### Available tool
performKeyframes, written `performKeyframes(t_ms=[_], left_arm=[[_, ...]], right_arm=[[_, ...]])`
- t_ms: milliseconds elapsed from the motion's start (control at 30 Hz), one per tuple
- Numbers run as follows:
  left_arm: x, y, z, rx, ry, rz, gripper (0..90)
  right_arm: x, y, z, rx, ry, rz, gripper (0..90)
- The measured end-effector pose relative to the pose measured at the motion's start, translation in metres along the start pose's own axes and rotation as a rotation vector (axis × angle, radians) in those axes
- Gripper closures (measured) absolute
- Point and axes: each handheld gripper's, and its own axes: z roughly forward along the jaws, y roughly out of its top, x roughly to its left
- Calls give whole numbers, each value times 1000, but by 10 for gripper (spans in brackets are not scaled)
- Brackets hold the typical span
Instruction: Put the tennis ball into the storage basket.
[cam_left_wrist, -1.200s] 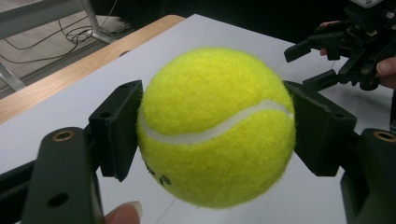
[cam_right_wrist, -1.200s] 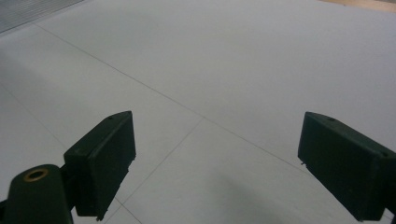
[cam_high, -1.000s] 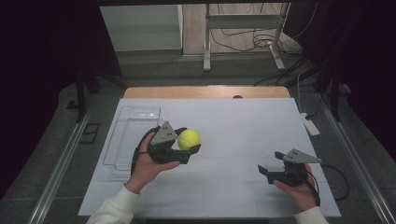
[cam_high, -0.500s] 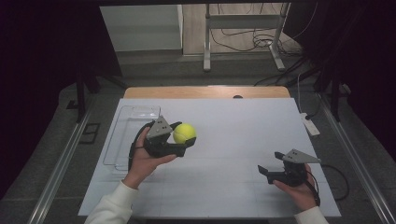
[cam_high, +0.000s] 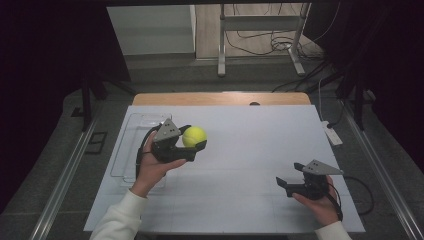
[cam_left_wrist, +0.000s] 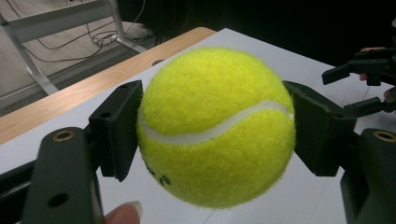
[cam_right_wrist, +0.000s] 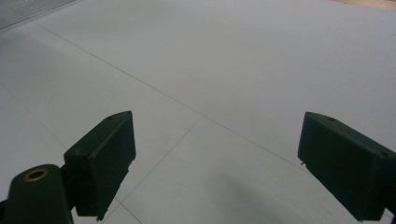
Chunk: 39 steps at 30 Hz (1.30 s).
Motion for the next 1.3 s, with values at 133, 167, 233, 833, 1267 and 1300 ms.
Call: performKeyframes(t_ms=[133,167,233,833,1267,1300], left_arm=[[5,0,0,-8,10,-13,264],[6,0,0,-8,11,-15,265],[8,0,0,-10,16,-17,264],[25,3,-2,-4,99,-31,265],[53,7,0,-18,157,-93,264],[56,7,-1,-17,164,-99,265]], right_arm=[[0,0,0,0,0,0,117],[0,0,0,-1,0,2,117],[0,0,0,0,0,2,117],[1,0,-2,-11,0,4,118],[1,0,-2,-9,-2,6,118],[1,0,-2,-9,-4,8,118]])
